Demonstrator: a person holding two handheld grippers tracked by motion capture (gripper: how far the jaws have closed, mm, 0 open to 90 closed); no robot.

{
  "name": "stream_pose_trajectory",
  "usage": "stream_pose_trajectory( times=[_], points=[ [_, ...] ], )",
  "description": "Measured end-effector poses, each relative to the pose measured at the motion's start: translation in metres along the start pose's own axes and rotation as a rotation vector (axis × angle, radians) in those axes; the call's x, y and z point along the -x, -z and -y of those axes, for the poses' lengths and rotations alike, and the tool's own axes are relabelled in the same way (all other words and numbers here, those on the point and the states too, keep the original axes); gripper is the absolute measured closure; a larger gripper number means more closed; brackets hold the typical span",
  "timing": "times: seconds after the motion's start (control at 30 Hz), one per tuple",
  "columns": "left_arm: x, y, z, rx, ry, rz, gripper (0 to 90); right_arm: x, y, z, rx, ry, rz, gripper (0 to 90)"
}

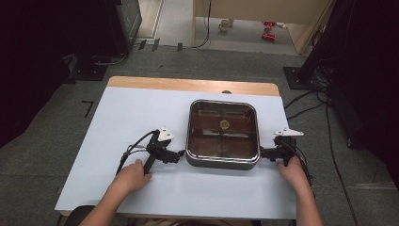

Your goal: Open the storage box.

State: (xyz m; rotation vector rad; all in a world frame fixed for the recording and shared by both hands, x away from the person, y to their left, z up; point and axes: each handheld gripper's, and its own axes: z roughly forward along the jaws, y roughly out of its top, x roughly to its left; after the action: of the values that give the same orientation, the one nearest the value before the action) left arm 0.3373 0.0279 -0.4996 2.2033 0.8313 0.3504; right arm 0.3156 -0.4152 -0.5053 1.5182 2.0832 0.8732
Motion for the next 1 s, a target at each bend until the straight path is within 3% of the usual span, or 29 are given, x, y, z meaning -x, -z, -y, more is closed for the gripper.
stream_pose_trajectory(
  times=[1.0],
  points=[
    [0.0013, -0.0004, -0.0028, -0.021, -0.012, -0.009, 13.3, -0.0002, 0.0001, 0.0001, 0.000, -0.001, 0.001, 0.0]
  ],
)
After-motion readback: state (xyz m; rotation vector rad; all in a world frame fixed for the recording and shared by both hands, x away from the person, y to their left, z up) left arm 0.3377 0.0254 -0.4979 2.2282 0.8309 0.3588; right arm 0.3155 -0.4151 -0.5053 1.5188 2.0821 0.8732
